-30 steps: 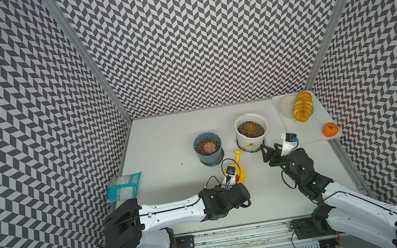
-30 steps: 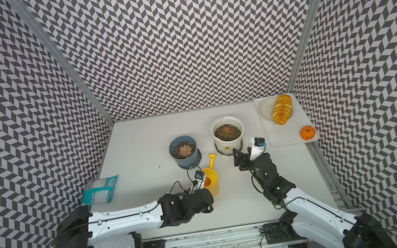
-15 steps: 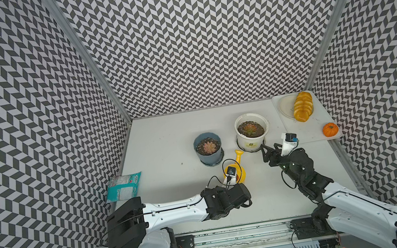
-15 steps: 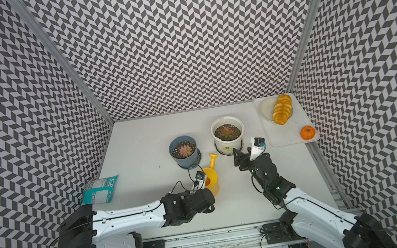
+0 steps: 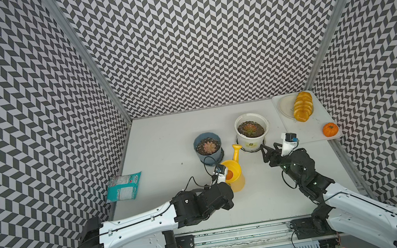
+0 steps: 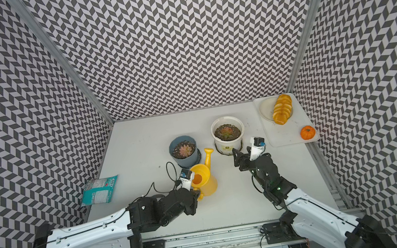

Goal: Water the succulent around the soil edge
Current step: Pick up the watering can from the center of the board, then water the soil of the potted plant with water.

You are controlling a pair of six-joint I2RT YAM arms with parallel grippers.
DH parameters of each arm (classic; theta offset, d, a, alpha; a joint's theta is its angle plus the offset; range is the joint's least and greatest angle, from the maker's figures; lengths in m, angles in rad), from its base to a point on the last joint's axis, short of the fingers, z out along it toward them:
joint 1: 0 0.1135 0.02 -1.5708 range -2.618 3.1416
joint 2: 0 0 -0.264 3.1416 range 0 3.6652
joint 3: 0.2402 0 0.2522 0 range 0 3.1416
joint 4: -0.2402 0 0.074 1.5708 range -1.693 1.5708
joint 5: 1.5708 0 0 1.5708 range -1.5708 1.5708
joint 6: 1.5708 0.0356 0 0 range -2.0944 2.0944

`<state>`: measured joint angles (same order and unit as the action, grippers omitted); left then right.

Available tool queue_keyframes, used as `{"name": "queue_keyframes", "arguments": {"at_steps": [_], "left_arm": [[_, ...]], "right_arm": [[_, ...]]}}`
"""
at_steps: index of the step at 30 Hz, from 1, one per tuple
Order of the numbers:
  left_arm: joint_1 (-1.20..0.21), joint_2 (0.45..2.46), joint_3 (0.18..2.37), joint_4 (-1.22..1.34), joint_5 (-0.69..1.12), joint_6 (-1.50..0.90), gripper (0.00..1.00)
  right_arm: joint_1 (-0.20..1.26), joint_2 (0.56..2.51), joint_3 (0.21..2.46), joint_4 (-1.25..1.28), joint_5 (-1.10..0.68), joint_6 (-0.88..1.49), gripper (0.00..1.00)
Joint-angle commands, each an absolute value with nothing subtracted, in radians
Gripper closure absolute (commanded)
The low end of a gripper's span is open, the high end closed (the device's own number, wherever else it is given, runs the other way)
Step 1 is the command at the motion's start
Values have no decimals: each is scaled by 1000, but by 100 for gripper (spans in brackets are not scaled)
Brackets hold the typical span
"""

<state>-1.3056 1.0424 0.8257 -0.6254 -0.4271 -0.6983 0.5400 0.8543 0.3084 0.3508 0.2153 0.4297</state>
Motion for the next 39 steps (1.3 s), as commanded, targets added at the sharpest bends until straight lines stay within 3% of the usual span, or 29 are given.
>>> {"name": "queue_keyframes", "arguments": {"at_steps": [1,11,26,39], "left_arm": [[-1299,1003,907,-782,-391,-666,100],[-1197,955,1044,-1105,-336,-647,100],[-779,1035,1171,-1191,-138,-429,100],[-733,1165,1222,-1194,-80,-420,100]], "right_arm": [[537,820,302,447,178,403,23],[537,822,291,471,141,393,22],[537,831,293,476,125,387,23],[537,831,297,472,121,386,23]]}}
